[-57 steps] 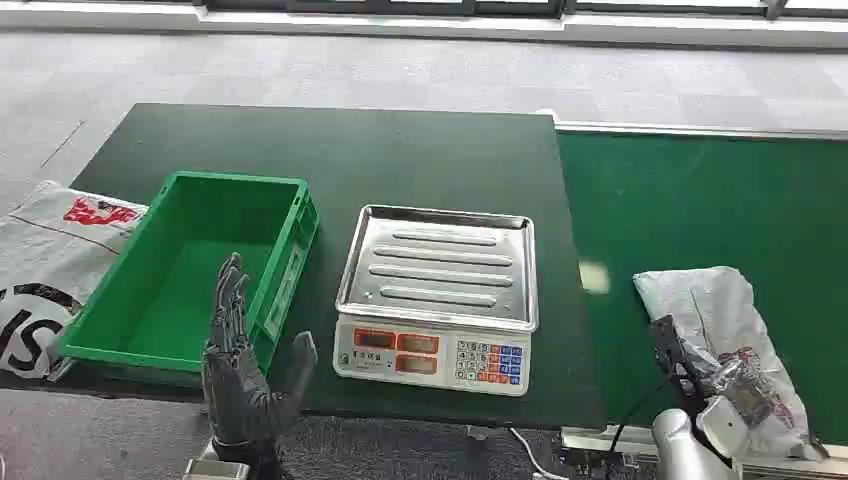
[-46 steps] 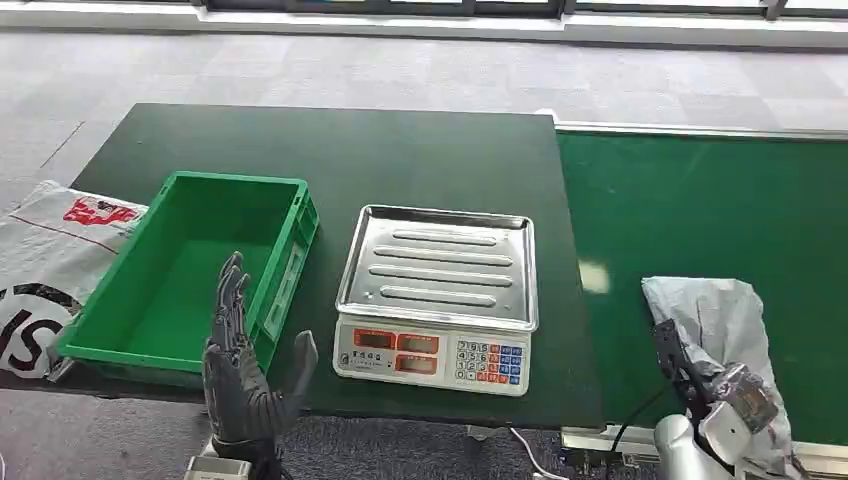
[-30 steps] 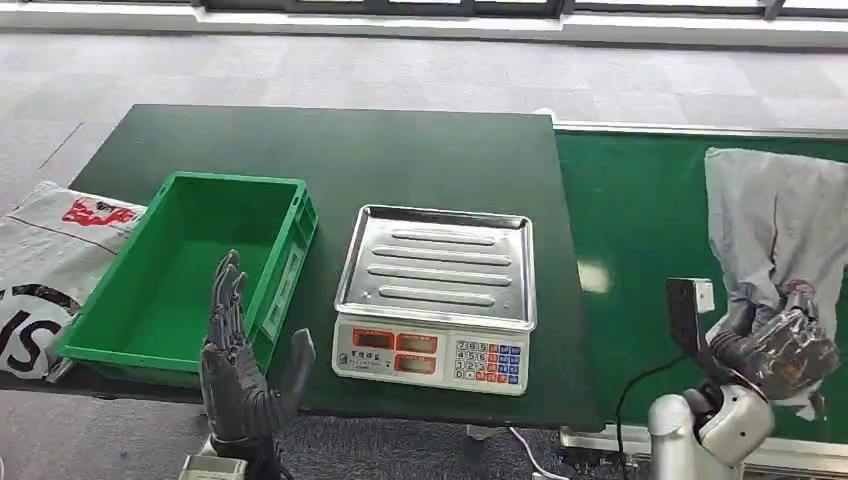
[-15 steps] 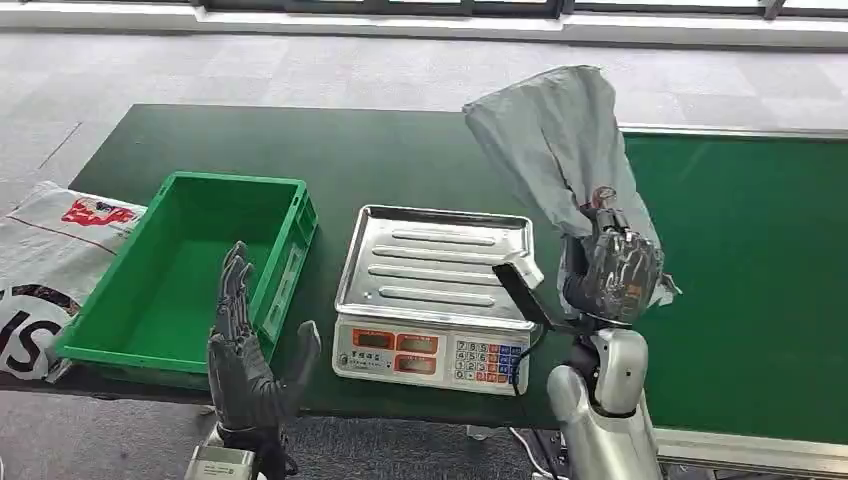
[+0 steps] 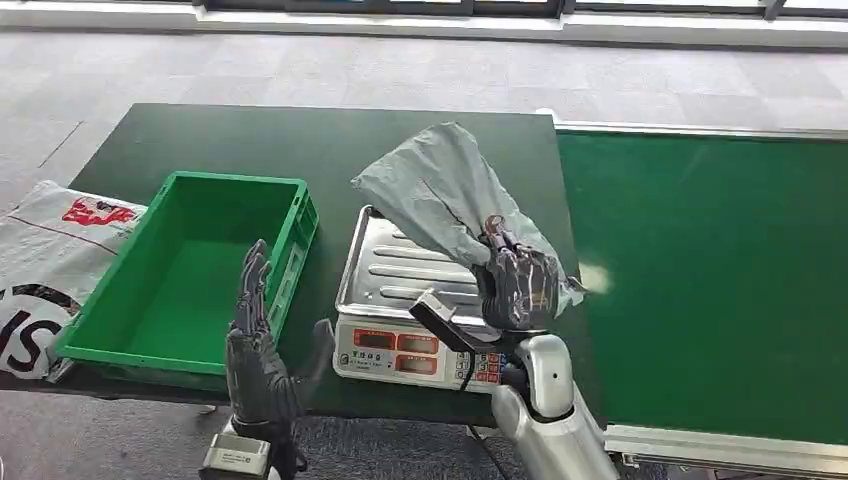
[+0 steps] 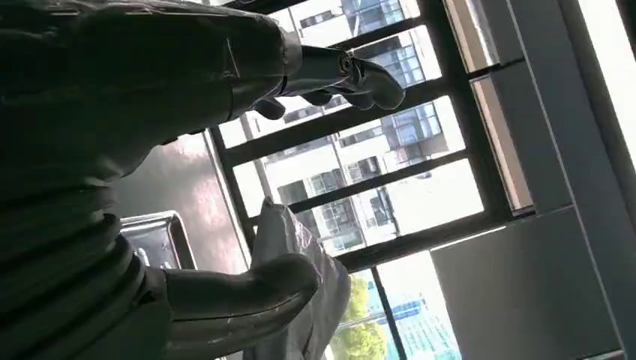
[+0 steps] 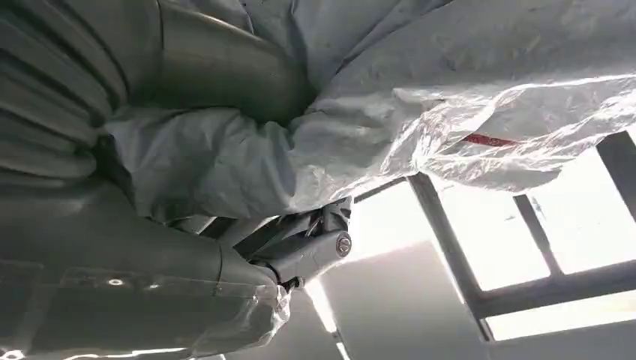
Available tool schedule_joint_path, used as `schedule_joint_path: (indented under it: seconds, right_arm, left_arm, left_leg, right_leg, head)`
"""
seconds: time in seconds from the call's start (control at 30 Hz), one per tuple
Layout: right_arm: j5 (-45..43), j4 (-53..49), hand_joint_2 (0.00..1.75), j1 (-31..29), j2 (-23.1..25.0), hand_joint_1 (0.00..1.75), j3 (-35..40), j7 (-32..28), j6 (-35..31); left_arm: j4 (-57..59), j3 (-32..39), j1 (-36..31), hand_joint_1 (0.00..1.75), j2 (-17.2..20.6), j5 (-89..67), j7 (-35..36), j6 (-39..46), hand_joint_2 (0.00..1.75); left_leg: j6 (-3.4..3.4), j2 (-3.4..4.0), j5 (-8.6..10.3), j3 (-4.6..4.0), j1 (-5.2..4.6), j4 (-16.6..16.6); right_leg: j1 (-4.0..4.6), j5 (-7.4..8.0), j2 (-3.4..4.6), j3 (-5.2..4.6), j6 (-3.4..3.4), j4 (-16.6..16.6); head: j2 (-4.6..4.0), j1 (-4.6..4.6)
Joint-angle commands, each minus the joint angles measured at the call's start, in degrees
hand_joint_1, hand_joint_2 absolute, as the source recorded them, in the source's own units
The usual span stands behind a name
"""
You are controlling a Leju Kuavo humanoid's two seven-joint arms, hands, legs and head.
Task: Moved the parcel from conveyor to table for the left to box.
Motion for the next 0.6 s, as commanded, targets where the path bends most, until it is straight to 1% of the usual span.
schedule_joint_path:
  seconds: [0.03,0.07,0.27,0.43,0.6]
  right_arm:
    - [1.8,6.0,1.75,-1.6,-2.6,1.69,2.2,2.1,-1.9]
    - [1.3,5.8,1.75,-1.9,-2.3,0.00,2.2,1.9,-1.5]
    - [-2.9,2.7,1.75,-0.9,-2.7,0.00,2.0,-1.0,-0.1]
    - [-2.9,2.7,1.75,-0.9,-2.7,0.00,2.0,-1.0,-0.1]
    - [-5.0,0.1,1.75,0.8,-3.5,0.00,1.0,-2.3,1.6]
  left_arm:
    - [4.9,-3.6,-2.8,0.00,2.7,0.2,0.2,2.2,1.75]
    - [4.8,-3.7,-3.0,0.00,2.7,0.5,0.2,2.3,1.75]
    - [4.6,-4.0,-3.4,0.00,2.9,0.6,0.2,2.0,1.75]
    - [4.6,-4.0,-3.4,0.00,2.9,0.6,0.2,2.0,1.75]
    - [5.2,-4.7,-4.3,0.00,2.7,1.0,0.2,1.8,1.75]
  left_leg:
    - [0.01,-0.05,0.03,0.20,0.07,-0.2]
    - [0.00,-0.04,0.02,0.13,0.03,-0.1]
    - [0.00,-0.02,0.01,0.07,0.00,-0.1]
    - [0.01,-0.04,0.01,0.07,0.00,-0.1]
    - [0.01,-0.08,0.03,0.12,0.03,-0.1]
  right_leg:
    - [0.08,0.03,-0.09,0.26,-0.05,-0.2]
    - [0.04,0.01,-0.07,0.16,-0.04,-0.1]
    - [0.04,0.00,-0.04,0.08,-0.03,-0.1]
    - [0.05,0.00,-0.06,0.08,-0.02,-0.1]
    - [0.06,0.00,-0.12,0.16,-0.04,-0.1]
  head:
    - [0.00,0.00]
    - [-0.02,0.00]
    - [0.00,0.00]
    - [-0.02,0.00]
    - [-0.02,0.00]
